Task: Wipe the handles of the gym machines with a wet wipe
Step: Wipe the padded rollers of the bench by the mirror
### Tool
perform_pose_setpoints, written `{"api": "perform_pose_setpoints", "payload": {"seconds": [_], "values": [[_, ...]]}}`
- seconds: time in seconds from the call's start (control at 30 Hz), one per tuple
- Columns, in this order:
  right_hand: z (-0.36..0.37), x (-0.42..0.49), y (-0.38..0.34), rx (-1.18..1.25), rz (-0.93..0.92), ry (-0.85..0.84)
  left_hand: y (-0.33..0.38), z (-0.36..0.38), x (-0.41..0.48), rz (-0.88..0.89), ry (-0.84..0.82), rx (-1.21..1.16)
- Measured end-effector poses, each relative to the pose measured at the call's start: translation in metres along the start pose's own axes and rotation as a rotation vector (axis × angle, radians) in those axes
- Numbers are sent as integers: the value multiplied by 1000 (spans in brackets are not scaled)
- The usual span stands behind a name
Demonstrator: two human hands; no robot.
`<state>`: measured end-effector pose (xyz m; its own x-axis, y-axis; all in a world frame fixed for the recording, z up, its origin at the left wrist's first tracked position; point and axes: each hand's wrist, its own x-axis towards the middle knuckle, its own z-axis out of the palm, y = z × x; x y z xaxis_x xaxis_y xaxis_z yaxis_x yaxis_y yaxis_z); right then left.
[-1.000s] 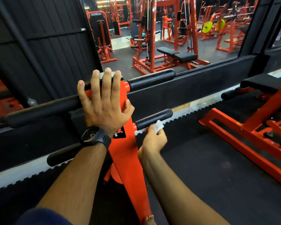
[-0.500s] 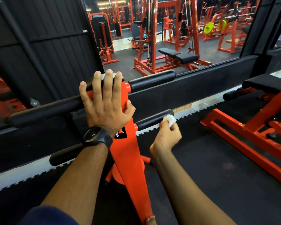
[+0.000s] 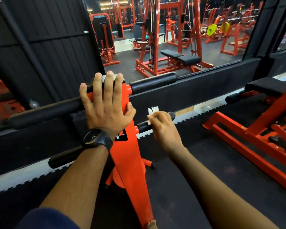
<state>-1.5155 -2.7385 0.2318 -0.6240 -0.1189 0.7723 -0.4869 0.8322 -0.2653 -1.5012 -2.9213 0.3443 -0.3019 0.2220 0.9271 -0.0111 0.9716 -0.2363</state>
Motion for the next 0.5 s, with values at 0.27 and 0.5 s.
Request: {"api": "perform_pose_setpoints", "payload": {"seconds": [0.27,0.5], "values": [[-12,-1,4,-7,16,-106,0,0,0,3,-1,-7],[-9,9,0,-82,302,-63,0,0,1,5,-4,5]]}}
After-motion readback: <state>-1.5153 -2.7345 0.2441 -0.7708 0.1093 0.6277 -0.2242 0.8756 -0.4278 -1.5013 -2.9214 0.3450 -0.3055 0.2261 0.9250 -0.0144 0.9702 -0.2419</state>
